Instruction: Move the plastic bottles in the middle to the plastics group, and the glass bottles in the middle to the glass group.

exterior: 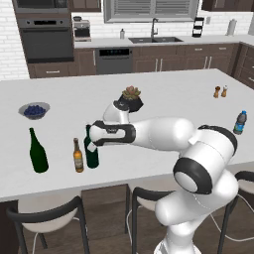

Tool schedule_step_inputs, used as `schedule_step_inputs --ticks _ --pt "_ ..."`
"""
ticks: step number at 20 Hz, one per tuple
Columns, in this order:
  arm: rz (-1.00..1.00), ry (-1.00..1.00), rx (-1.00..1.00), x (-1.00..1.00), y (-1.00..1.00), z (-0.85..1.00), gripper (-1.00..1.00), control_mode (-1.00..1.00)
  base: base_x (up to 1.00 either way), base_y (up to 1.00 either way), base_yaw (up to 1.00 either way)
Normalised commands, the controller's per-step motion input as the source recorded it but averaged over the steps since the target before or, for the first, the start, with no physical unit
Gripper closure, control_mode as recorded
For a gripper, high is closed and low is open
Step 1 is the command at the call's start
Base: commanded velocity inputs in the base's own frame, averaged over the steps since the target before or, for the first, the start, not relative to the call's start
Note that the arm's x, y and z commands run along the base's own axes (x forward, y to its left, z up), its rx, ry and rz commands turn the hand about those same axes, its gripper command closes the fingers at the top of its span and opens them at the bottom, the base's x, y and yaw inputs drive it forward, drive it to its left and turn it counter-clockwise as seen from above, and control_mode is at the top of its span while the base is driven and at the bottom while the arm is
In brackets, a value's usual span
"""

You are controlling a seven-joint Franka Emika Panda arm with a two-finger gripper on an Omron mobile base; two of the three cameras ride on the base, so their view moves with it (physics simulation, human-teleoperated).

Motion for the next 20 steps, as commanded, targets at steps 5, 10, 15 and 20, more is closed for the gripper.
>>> schedule_step_inputs --ticks 5,10,15,20 --pt "-0.02 0.0 0.0 -0.5 -0.2 0.08 -1.0 -1.0 0.0 0.0 0.0" --pt "-0.05 0.0 0.0 -0.67 -0.49 0.1 -1.0 -1.0 0.0 0.0 0.0" --pt "-0.07 0.0 0.0 -0.17 -0.61 0.02 -1.0 -1.0 0.0 0.0 0.0" --pt "-0.1 0.05 0.0 0.01 -0.43 0.03 -1.0 -1.0 0.0 0.0 0.0"
